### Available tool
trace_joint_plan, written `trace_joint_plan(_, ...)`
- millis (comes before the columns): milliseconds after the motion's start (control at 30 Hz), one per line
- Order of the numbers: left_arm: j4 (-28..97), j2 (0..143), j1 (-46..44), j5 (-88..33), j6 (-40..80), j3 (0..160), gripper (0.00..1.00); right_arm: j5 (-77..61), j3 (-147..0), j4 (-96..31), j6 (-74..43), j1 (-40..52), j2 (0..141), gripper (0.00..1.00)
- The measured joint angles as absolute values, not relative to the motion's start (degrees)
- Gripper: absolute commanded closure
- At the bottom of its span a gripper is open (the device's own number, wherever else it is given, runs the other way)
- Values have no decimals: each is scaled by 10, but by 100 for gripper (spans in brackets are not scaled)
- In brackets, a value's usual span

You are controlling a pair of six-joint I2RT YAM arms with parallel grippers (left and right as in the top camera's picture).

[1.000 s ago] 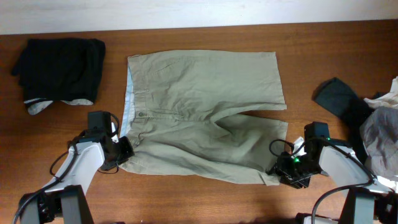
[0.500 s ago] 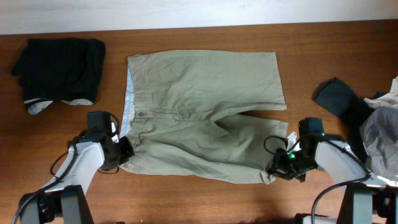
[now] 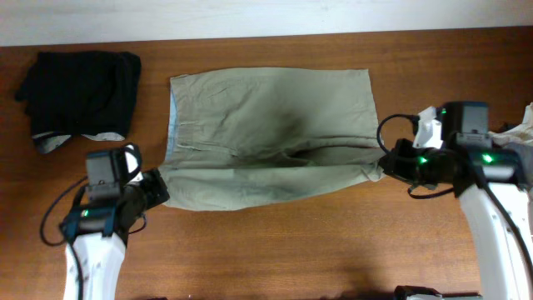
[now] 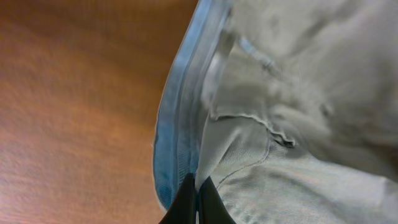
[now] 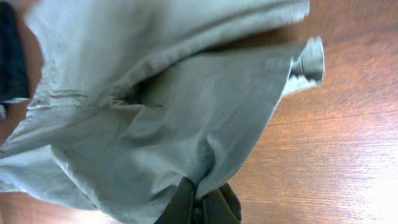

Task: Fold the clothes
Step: 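Lift the near edge with both grippers and fold it over toward the far edge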

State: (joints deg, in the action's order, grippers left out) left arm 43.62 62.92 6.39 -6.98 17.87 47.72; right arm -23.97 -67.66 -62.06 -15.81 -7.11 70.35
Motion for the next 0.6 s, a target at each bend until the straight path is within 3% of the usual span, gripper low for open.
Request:
trace_joint_plan(167,467,552,64,-71,179,525,99,-239,-712,-641,-163,-71,644,96)
trace_joint_plan(600,579,522,64,-66,179,630,99,-239,-741,-686,-182,-71,508,96)
